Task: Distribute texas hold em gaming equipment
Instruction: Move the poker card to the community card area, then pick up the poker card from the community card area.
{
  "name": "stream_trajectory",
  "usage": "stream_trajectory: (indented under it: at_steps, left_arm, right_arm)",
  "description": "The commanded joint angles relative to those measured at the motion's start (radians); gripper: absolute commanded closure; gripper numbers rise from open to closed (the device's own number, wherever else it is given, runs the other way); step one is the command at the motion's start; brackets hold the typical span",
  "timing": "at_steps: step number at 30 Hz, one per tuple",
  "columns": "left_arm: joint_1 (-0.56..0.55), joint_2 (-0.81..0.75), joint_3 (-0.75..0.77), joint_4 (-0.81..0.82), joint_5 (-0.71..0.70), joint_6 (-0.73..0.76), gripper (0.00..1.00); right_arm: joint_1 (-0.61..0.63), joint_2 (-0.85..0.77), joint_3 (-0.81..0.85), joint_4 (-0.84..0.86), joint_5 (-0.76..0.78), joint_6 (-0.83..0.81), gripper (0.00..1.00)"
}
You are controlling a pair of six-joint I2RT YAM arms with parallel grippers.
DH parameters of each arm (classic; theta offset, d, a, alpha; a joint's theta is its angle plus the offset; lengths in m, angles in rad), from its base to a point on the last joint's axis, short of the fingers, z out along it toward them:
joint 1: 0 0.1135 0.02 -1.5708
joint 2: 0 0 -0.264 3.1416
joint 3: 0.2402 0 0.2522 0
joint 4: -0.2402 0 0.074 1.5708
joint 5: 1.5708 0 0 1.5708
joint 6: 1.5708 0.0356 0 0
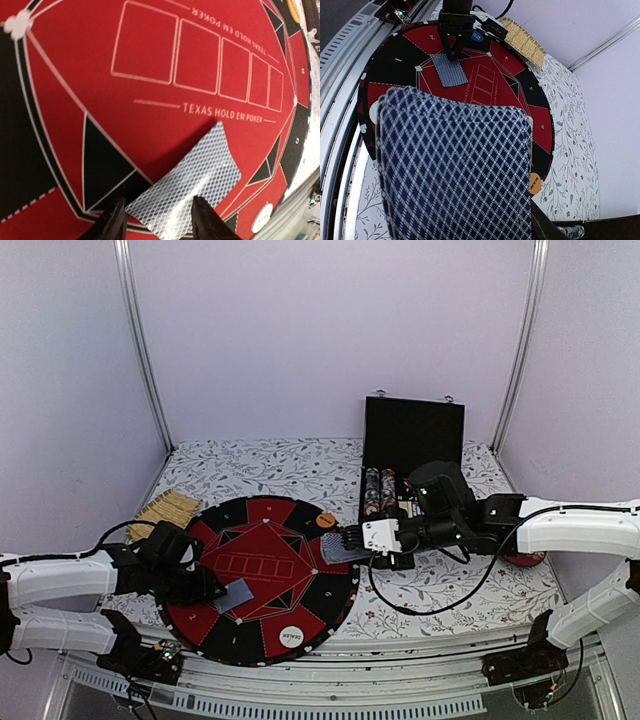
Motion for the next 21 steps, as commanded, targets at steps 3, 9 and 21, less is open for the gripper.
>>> stream_trajectory:
  at_steps: [3,9,21]
  left_arm:
    - [-0.007,0.046,0.013,0.006,-0.096,0.097,0.52]
    - [0.021,0.022,0.034,-0.010,-0.115,0.079,0.50]
    - [-0.190,0.113,0.033,0.092,0.050,0.035,0.54]
  right_arm:
    - [0.006,0.001,0.033,0.002,-0.018,-0.005,0.52]
    - [0.005,0.003,0.034,-0.003,-0.025,-0.005,0.52]
    - [0.005,0.007,0.034,-0.008,-0.021,-0.010,0.52]
